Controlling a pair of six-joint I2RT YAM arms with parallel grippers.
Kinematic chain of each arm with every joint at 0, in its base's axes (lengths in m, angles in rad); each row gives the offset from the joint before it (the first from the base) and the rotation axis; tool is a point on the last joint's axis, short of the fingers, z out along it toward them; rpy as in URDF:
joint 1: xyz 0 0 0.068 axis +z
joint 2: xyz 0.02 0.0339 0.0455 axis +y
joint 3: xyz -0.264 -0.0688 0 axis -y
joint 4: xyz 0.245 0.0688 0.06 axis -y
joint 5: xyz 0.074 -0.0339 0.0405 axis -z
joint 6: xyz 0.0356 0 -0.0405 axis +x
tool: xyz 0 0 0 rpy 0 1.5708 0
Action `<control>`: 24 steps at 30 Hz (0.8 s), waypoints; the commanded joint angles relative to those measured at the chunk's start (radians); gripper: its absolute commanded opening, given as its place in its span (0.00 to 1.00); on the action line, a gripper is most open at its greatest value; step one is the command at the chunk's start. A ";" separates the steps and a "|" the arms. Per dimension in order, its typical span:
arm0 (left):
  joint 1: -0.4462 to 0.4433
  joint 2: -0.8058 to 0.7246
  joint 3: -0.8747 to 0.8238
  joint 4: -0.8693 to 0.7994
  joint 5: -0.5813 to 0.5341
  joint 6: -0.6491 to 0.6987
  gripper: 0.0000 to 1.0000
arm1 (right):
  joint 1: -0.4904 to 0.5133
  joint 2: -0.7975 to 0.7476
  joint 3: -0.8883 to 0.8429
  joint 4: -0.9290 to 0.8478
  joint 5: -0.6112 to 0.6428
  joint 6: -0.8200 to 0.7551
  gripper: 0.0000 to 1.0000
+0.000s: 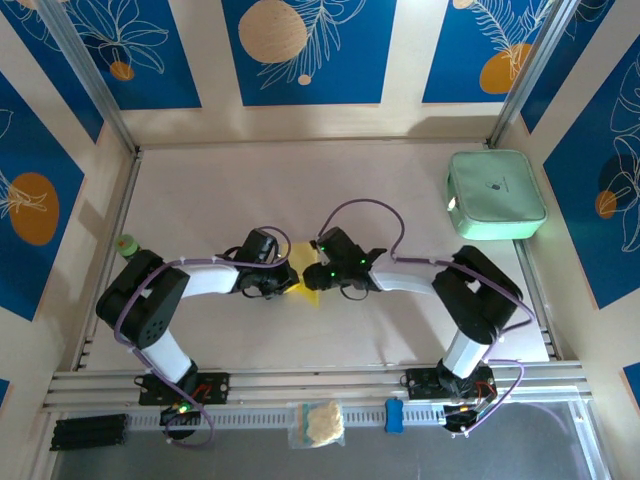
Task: Fold a paper plane with a square sheet of paper (pick it up from the middle)
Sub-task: Third fold the triangle at the center of the table.
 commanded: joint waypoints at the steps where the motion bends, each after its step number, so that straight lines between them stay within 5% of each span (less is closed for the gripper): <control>1: -0.005 0.021 -0.033 -0.057 -0.070 -0.019 0.09 | -0.019 -0.075 0.024 -0.095 -0.020 0.088 0.44; 9: -0.005 0.021 -0.039 -0.065 -0.089 -0.049 0.09 | 0.002 -0.095 -0.010 -0.105 -0.208 0.138 0.33; 24: -0.006 0.003 -0.026 -0.075 -0.087 -0.054 0.11 | 0.055 0.062 0.047 -0.115 -0.271 0.093 0.15</control>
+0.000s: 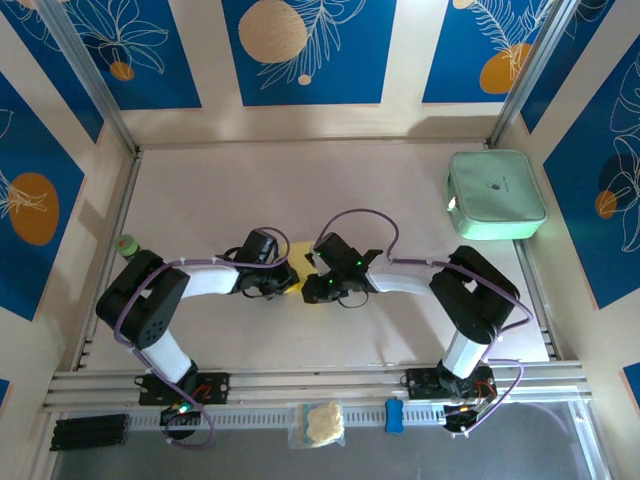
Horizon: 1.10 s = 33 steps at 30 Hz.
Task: Fold a paper plane with a square sheet of paper (pick it up from the middle)
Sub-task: Third fold the triangle at the center of the table.
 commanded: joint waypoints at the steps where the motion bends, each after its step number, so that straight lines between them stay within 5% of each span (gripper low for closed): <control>1: -0.005 0.003 -0.020 -0.086 -0.078 -0.005 0.11 | 0.010 0.020 0.032 -0.026 -0.022 -0.012 0.14; 33: -0.005 0.000 0.010 -0.115 -0.067 0.016 0.13 | 0.008 0.081 0.072 -0.104 0.081 -0.012 0.12</control>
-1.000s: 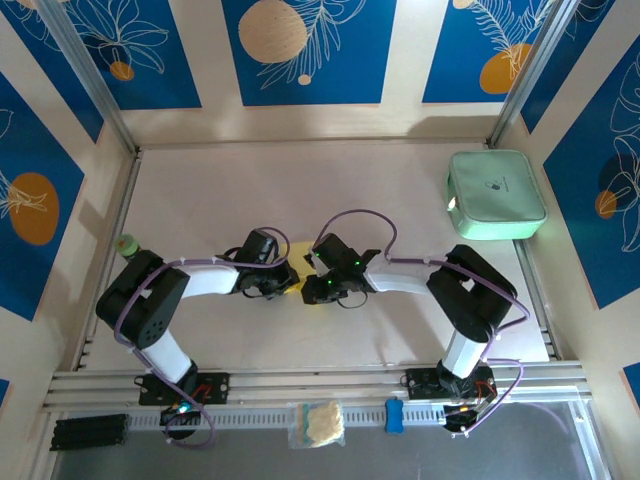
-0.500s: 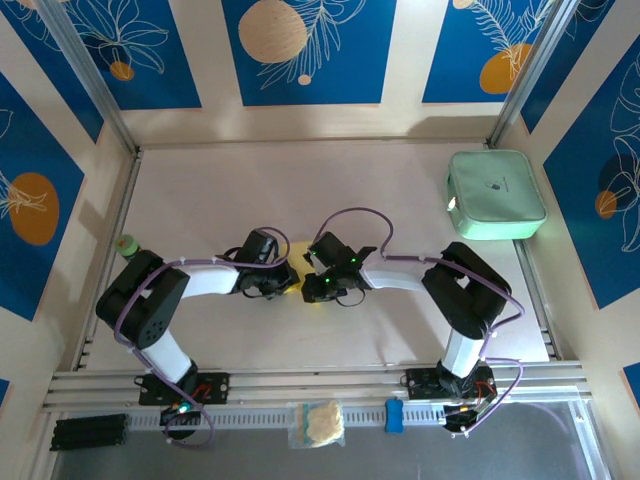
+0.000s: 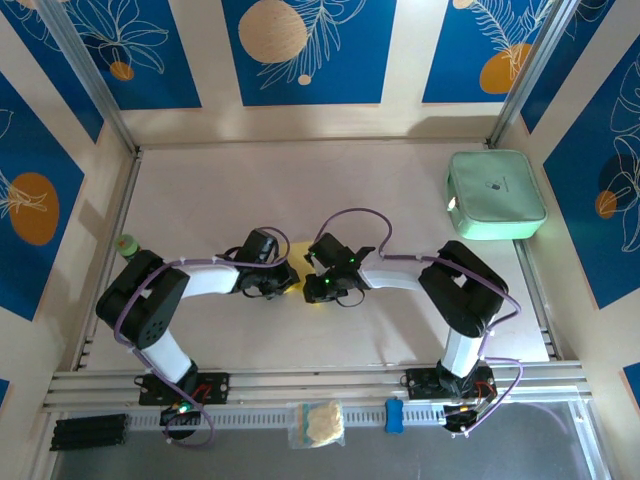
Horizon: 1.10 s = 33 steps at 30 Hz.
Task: Fold a paper plane with a square sheet of paper (pick it up from the middle)
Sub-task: Third fold the triangle at the center of the table.
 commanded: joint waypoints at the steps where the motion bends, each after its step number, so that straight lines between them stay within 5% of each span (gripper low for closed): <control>1: -0.004 -0.002 0.003 -0.098 -0.059 0.015 0.13 | 0.004 0.019 0.021 -0.044 0.011 -0.010 0.12; 18: -0.007 -0.151 0.001 -0.024 -0.004 0.076 0.16 | 0.004 0.015 0.013 -0.056 0.018 -0.009 0.11; 33: -0.039 -0.024 0.000 0.057 0.056 0.069 0.13 | 0.001 0.022 0.013 -0.067 0.017 -0.006 0.10</control>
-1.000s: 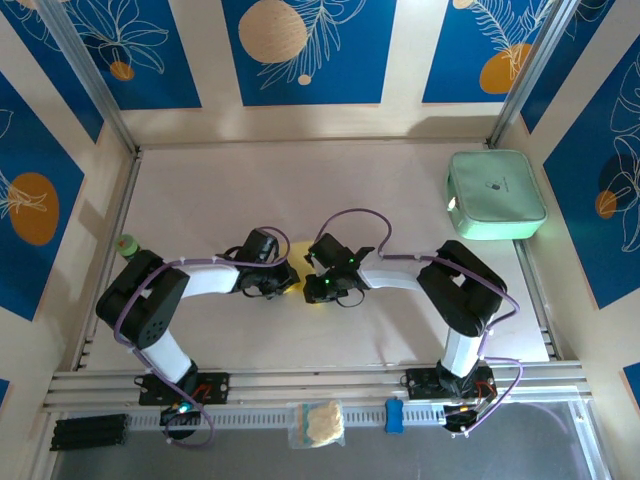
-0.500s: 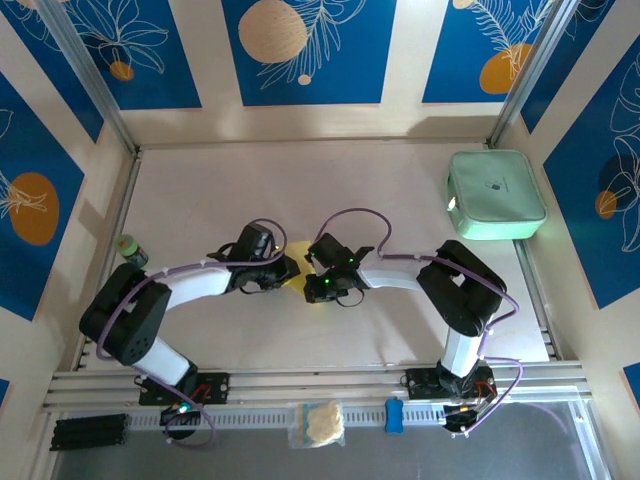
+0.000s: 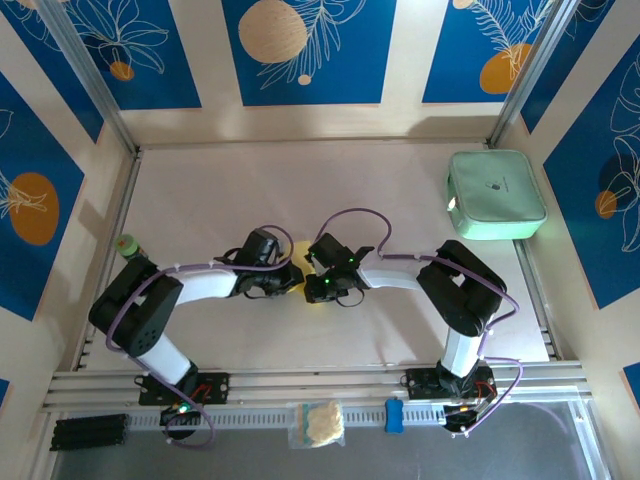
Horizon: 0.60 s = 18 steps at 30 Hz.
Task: Fold a paper plane with a square sheet of paper (pick it up from the middle)
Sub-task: Third fold the triangle at the center of the table.
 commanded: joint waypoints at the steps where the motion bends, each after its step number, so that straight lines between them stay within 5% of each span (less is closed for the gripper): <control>1: -0.007 0.029 0.022 0.003 0.010 0.015 0.12 | 0.001 0.015 0.008 -0.059 0.007 -0.007 0.10; 18: -0.004 0.065 0.002 -0.085 -0.088 0.015 0.08 | -0.008 -0.040 0.012 -0.058 -0.032 -0.006 0.10</control>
